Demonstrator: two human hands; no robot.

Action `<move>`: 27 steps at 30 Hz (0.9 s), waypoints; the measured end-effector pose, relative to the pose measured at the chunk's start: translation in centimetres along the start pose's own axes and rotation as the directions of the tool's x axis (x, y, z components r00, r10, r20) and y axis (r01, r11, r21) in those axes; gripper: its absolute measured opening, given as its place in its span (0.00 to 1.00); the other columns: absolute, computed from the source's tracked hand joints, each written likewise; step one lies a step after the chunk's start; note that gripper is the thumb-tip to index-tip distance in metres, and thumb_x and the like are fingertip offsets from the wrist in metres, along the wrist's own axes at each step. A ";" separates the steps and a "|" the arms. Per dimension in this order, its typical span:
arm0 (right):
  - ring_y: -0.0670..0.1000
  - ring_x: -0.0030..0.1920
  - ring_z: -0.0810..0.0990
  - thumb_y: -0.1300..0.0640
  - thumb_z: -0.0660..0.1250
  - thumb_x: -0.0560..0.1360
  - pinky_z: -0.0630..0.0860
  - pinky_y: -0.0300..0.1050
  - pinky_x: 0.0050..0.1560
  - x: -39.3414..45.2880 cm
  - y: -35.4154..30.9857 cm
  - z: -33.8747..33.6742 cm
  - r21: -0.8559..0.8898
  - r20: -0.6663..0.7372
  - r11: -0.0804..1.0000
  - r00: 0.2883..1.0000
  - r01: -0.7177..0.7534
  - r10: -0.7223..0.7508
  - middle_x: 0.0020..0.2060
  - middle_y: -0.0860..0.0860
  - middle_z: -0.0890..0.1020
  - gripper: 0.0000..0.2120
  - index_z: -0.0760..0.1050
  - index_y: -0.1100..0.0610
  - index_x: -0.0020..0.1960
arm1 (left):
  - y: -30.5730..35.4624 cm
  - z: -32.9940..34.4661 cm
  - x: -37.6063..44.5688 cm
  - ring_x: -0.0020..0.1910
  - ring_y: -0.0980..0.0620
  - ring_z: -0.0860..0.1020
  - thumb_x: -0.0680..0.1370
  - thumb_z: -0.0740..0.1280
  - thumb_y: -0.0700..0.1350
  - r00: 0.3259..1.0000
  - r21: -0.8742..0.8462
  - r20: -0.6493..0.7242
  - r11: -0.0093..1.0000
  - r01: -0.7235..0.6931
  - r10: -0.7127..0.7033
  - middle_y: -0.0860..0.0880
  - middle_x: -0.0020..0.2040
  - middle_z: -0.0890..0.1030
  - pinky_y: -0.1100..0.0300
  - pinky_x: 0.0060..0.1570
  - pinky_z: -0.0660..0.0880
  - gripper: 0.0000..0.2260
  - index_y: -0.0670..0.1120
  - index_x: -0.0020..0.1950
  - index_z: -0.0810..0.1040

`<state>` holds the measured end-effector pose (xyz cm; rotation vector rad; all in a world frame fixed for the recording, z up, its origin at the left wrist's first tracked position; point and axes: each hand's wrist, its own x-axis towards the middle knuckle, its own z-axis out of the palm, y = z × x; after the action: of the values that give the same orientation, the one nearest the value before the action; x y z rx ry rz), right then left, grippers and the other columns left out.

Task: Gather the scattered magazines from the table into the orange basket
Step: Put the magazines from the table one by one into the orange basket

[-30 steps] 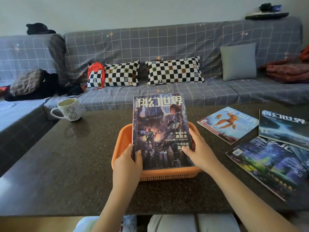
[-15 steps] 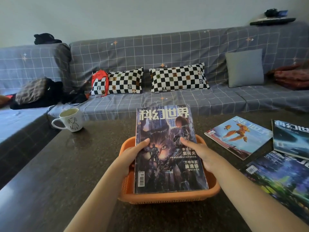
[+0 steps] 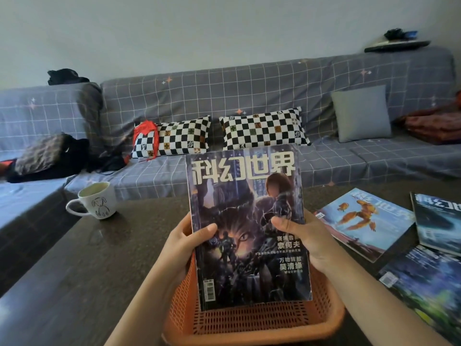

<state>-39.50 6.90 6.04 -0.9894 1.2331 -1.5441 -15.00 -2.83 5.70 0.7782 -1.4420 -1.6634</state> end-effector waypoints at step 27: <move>0.48 0.54 0.81 0.51 0.82 0.53 0.72 0.45 0.54 3.1 1.8 -0.7 -0.095 0.132 0.995 0.990 -0.033 0.045 0.52 0.49 0.83 0.40 0.71 0.49 0.62 | -2.3 -0.1 2.6 0.61 0.50 0.78 0.59 0.80 0.61 1.000 0.195 0.005 0.980 -0.029 0.029 0.52 0.61 0.81 0.47 0.64 0.72 0.46 0.55 0.72 0.65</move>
<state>-40.67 3.95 4.31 -1.1047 1.2307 -1.3774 -16.65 -5.02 3.49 0.8582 -1.6282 -1.5165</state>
